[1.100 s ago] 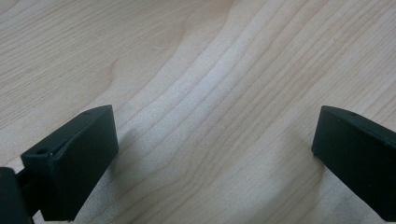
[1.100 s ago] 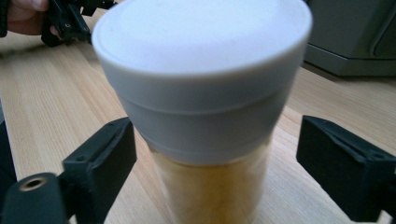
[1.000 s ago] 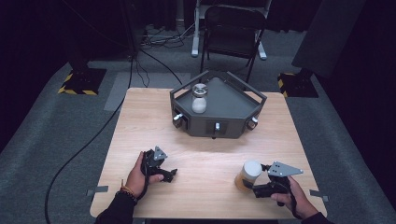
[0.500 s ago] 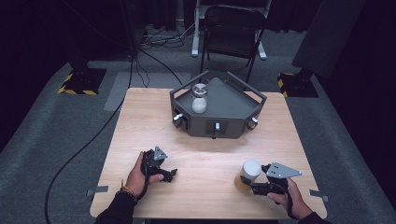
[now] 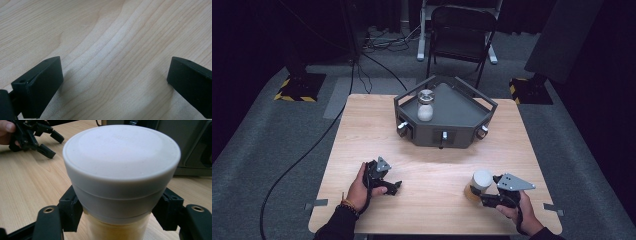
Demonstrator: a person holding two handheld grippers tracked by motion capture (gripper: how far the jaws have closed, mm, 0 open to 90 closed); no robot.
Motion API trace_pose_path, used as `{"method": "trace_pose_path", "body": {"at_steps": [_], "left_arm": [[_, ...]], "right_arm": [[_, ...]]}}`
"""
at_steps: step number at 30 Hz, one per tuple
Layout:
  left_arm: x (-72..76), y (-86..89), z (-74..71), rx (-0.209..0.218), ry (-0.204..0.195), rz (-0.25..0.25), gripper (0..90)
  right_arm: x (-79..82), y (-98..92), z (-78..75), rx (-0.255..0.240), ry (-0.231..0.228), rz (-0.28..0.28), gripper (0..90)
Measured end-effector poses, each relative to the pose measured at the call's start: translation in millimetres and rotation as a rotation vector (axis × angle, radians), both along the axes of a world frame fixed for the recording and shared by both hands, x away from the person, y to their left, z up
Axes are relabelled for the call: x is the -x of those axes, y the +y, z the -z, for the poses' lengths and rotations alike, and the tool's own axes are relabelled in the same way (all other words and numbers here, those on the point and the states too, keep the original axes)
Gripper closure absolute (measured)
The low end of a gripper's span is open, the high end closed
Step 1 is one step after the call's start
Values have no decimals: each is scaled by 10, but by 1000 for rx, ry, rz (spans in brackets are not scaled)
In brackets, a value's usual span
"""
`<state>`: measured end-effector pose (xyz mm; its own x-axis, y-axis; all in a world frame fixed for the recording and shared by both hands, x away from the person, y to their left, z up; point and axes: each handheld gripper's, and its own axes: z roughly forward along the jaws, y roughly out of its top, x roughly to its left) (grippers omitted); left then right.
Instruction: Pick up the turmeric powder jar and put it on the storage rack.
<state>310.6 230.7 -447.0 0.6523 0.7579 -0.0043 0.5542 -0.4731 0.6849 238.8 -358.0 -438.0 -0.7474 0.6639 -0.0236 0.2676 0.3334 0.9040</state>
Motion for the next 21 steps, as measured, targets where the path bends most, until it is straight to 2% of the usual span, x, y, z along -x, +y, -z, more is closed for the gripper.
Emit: {"method": "trace_pose_path", "body": {"at_steps": [11, 21], "left_arm": [[-5, 0, 1, 0, 0, 2, 0], [-6, -1, 0, 0, 0, 2, 0]], "right_arm": [[-10, 29, -94, -2, -11, 83, 336], [-59, 73, -229, 7, -31, 134, 336]]}}
